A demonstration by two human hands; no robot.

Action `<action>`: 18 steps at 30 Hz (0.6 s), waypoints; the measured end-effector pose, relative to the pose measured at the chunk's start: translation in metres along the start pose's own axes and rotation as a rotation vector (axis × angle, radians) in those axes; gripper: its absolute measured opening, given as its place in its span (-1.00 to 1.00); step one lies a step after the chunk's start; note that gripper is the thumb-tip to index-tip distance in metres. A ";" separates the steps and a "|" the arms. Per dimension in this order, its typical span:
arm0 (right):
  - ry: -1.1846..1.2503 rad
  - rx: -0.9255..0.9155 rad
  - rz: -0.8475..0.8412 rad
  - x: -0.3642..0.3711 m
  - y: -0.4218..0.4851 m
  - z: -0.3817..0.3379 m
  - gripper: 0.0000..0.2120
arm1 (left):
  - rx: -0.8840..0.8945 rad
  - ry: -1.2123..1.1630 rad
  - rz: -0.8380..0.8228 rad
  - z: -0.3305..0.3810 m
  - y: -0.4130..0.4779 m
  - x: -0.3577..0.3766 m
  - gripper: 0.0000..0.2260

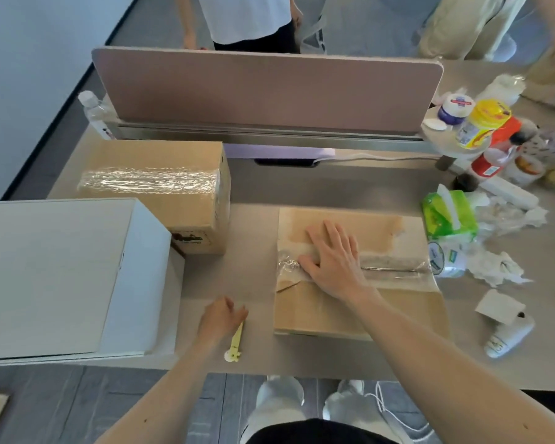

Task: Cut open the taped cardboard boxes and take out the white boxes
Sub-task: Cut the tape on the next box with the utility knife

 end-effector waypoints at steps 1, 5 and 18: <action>0.002 -0.009 0.003 0.001 -0.001 0.002 -0.39 | -0.003 0.043 0.001 -0.005 0.000 0.005 -0.70; 0.005 -0.030 0.013 0.002 -0.006 0.006 -0.38 | -0.027 0.134 0.051 -0.012 -0.005 0.015 -0.74; 0.097 -0.013 -0.183 -0.019 0.000 0.005 -0.51 | 0.094 -0.282 0.300 0.062 -0.028 -0.061 -0.81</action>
Point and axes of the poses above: each hand's wrist, its own y-axis towards the middle knuckle, its own x-axis out of the palm, z = x × y, the point moved 4 cm from there along y, towards the middle knuckle, and after that the axes turned 4 degrees about -z, right-handed, at the moved point
